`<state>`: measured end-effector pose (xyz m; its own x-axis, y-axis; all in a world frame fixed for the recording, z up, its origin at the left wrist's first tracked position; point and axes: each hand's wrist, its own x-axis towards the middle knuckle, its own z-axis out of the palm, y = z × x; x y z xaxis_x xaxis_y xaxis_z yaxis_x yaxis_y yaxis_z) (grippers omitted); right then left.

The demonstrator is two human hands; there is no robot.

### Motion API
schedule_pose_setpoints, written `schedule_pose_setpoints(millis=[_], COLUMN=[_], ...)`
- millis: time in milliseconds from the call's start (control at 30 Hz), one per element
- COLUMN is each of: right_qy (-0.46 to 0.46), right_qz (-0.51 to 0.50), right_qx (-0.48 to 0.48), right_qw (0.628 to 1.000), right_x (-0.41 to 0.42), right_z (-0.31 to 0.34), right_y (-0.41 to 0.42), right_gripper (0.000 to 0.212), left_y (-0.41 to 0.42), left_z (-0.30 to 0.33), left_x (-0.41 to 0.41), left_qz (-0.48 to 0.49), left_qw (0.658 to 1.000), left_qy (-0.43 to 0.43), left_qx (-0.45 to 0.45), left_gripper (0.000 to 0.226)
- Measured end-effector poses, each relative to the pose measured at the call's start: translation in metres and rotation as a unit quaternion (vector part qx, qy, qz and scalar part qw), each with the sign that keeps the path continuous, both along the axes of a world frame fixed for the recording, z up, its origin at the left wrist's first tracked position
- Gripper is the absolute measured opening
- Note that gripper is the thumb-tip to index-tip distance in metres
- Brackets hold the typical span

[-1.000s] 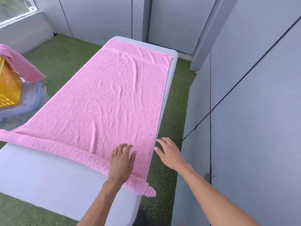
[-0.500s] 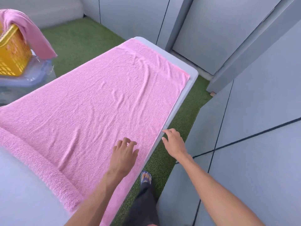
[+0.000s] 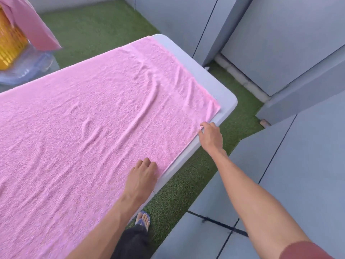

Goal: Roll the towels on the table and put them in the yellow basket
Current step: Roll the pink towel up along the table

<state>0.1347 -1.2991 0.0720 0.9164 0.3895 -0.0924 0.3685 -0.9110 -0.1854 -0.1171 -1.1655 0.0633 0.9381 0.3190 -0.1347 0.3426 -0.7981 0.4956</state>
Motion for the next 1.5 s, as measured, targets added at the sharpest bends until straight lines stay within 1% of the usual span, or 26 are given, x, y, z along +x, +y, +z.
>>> schedule_pose_setpoints(millis=[167,300,367,433,467,533,600,733,833,967,1067,1100,1167,1233,1300,1400,1500], right_qy=[-0.014,-0.009,-0.009,-0.011,-0.011,-0.006,0.001,0.008,0.0,0.0,0.04,0.066,0.129,0.163,0.156,0.134,0.108], right_qz=[-0.054,-0.081,-0.098,-0.124,-0.133,-0.137,-0.137,-0.16,-0.186,-0.211,-0.202,-0.204,-0.217,-0.244,-0.27,-0.276,-0.257], right_qx=[-0.007,0.014,0.044,0.093,0.117,0.148,0.162,0.176,0.165,0.198,0.22,0.229,0.247,0.271,0.301,0.32,0.294], right_qw=[0.998,0.997,0.994,0.988,0.984,0.979,0.977,0.971,0.969,0.957,0.954,0.95,0.936,0.917,0.901,0.896,0.915], right_x=[0.068,0.099,0.108,0.113,0.115,0.116,0.113,0.105,0.103,0.097,0.086,0.081,0.068,0.055,0.046,0.042,0.042], right_z=[-0.009,-0.013,-0.018,-0.023,-0.025,-0.027,-0.027,-0.024,-0.025,-0.021,-0.019,-0.018,-0.019,-0.022,-0.025,-0.027,-0.022], right_y=[-0.005,-0.001,0.001,0.002,0.003,0.004,0.002,-0.02,-0.046,-0.067,-0.064,-0.06,-0.052,-0.043,-0.036,-0.031,-0.033], right_gripper=[0.02,0.031,0.027,0.02,0.017,0.02,0.027,0.031,0.034,0.033,0.017,0.018,0.034,0.04,0.037,0.028,0.032], left_y=[-0.008,-0.017,-0.021,-0.025,-0.026,-0.027,-0.03,-0.046,-0.061,-0.071,-0.066,-0.062,-0.051,-0.04,-0.032,-0.029,-0.032], left_z=[-0.002,-0.003,-0.004,-0.005,-0.005,-0.006,-0.007,-0.007,-0.006,-0.01,-0.006,-0.004,-0.001,0.0,0.0,0.005,0.011], left_x=[0.03,0.04,0.044,0.046,0.047,0.048,0.049,0.049,0.049,0.05,0.04,0.031,0.003,-0.03,-0.061,-0.086,-0.088], left_qz=[0.005,-0.007,-0.017,-0.016,-0.013,-0.007,0.002,-0.009,-0.031,-0.02,-0.015,-0.017,-0.03,-0.031,-0.009,-0.013,-0.045], left_qw=[1.0,1.0,1.0,1.0,1.0,1.0,1.0,0.999,0.998,0.998,0.999,1.0,0.999,0.995,0.992,0.99,0.987], left_qy=[0.002,-0.008,0.003,0.014,0.019,0.02,0.012,0.004,0.006,0.0,-0.006,-0.006,0.009,0.037,0.064,0.068,0.064], left_qx=[0.013,0.017,0.026,0.023,0.018,0.005,-0.017,-0.046,-0.048,-0.057,-0.033,-0.013,0.043,0.085,0.106,0.125,0.14], left_gripper=[0.011,0.009,0.007,0.005,0.008,0.016,0.02,0.022,0.033,0.026,0.026,0.027,0.035,0.038,0.038,0.034,0.035])
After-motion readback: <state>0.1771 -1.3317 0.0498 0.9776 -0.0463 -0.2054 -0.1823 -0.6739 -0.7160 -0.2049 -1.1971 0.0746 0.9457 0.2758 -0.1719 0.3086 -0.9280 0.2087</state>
